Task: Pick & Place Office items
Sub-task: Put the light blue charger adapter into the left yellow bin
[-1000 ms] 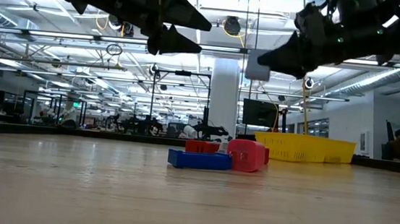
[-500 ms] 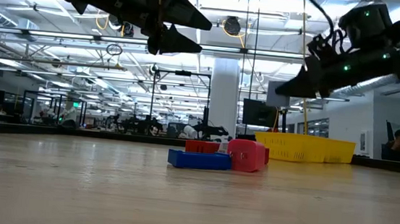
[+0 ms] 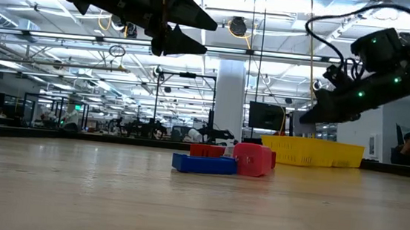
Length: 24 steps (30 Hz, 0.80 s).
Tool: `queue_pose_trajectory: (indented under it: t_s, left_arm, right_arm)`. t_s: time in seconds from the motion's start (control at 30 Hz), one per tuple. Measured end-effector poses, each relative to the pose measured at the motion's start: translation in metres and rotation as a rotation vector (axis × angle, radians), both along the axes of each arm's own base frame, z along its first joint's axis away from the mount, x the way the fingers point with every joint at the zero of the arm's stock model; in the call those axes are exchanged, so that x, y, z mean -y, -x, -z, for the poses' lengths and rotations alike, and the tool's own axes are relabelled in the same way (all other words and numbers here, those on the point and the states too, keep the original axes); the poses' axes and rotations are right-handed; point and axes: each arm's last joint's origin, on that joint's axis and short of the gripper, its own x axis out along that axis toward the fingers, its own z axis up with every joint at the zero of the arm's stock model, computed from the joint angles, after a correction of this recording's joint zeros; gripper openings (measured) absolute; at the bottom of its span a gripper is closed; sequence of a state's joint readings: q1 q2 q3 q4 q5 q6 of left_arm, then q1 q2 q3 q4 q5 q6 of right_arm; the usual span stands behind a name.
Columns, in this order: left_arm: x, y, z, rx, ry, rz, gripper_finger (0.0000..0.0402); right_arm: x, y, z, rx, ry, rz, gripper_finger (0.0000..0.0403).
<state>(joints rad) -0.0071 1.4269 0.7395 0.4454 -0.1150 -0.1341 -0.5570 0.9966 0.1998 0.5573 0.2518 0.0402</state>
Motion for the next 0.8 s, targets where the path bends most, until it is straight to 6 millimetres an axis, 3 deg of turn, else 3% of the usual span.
queue_pose_trajectory:
  t_s: [0.63, 0.8]
  left_arm:
    - [0.0, 0.0, 0.0, 0.001, 0.0, 0.001, 0.0369]
    - [0.0, 0.0, 0.0, 0.001, 0.0, 0.0, 0.0377]
  right_arm:
    - [0.006, 0.013, 0.012, -0.035, -0.02, 0.08, 0.0113]
    - [0.006, 0.013, 0.012, -0.035, -0.02, 0.08, 0.015]
